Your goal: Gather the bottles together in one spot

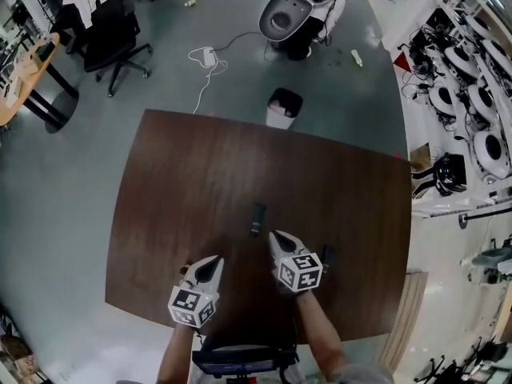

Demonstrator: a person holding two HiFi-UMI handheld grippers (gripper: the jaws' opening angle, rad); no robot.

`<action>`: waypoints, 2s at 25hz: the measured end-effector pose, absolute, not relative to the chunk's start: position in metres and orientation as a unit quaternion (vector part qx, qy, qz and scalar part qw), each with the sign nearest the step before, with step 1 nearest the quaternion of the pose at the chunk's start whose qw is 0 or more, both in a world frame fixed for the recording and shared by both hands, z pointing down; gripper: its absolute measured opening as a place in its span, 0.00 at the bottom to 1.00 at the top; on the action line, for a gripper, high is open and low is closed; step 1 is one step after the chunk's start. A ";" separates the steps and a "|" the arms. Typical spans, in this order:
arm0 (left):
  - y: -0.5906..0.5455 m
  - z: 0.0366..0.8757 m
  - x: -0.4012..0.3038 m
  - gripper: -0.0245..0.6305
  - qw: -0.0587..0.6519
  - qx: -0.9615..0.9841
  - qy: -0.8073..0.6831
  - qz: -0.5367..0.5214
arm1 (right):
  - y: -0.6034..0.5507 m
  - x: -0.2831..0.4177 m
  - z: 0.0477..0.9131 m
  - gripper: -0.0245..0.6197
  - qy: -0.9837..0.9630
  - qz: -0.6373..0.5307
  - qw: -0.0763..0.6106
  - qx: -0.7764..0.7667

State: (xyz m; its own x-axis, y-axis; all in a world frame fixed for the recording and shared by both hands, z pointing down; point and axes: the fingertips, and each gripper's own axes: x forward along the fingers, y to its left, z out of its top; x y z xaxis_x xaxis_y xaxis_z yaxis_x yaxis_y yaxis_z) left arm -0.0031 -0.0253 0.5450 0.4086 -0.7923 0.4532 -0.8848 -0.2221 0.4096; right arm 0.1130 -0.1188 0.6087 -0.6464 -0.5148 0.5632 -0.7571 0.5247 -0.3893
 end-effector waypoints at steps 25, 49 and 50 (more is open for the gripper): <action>-0.053 0.559 -0.015 0.04 0.339 0.773 -0.533 0.059 | -0.170 0.083 0.677 0.27 -0.817 0.358 0.253 0.375; -0.047 0.564 -0.024 0.04 0.352 0.762 -0.541 0.051 | -0.164 0.071 0.688 0.22 -0.804 0.362 0.303 0.360; -0.047 0.564 -0.026 0.04 0.352 0.762 -0.542 0.051 | -0.164 0.071 0.687 0.22 -0.805 0.363 0.300 0.361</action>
